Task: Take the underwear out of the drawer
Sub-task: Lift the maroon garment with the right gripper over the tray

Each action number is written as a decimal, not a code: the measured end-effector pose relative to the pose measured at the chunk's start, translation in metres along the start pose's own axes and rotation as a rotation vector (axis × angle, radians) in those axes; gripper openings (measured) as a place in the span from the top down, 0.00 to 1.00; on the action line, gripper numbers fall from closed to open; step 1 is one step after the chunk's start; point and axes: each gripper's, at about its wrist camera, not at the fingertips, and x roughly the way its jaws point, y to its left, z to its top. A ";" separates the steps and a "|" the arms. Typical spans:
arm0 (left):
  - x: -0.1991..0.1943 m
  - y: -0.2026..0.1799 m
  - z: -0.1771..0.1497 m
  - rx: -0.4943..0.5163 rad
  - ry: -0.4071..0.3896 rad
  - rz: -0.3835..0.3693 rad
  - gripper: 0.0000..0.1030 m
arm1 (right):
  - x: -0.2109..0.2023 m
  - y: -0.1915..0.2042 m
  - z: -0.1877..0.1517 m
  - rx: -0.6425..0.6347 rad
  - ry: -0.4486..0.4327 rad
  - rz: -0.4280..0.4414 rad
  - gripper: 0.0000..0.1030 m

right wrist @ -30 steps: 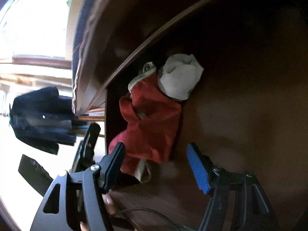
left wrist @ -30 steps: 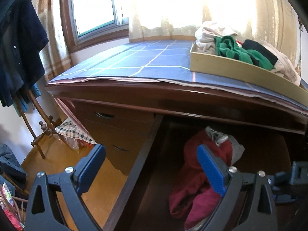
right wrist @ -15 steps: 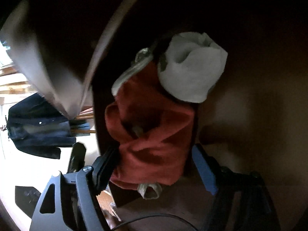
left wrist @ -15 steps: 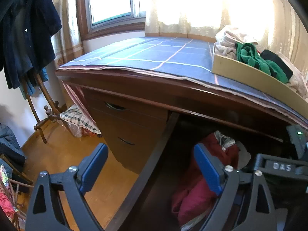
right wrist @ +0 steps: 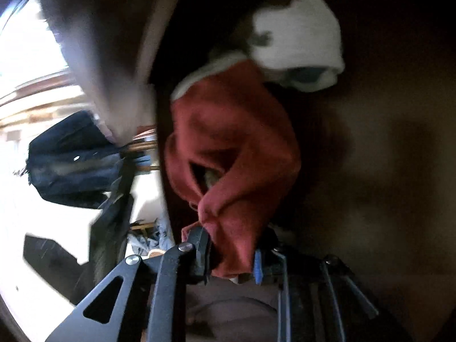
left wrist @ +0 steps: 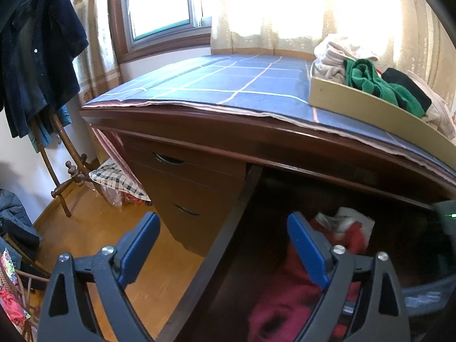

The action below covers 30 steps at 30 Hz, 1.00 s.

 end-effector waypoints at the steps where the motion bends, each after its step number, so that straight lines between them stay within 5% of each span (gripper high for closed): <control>1: 0.000 0.000 0.000 0.000 -0.001 0.001 0.10 | -0.010 0.004 -0.006 -0.028 -0.020 0.019 0.78; 11: -0.007 -0.017 -0.002 0.092 -0.021 0.000 0.10 | -0.113 0.039 -0.063 -0.357 -0.375 -0.031 0.79; 20: -0.011 -0.029 0.000 0.171 -0.034 -0.016 0.10 | -0.184 0.047 -0.075 -0.482 -0.549 -0.176 0.79; 30: -0.026 -0.059 0.002 0.216 -0.065 -0.125 0.09 | -0.264 0.080 -0.088 -0.618 -0.726 -0.208 0.79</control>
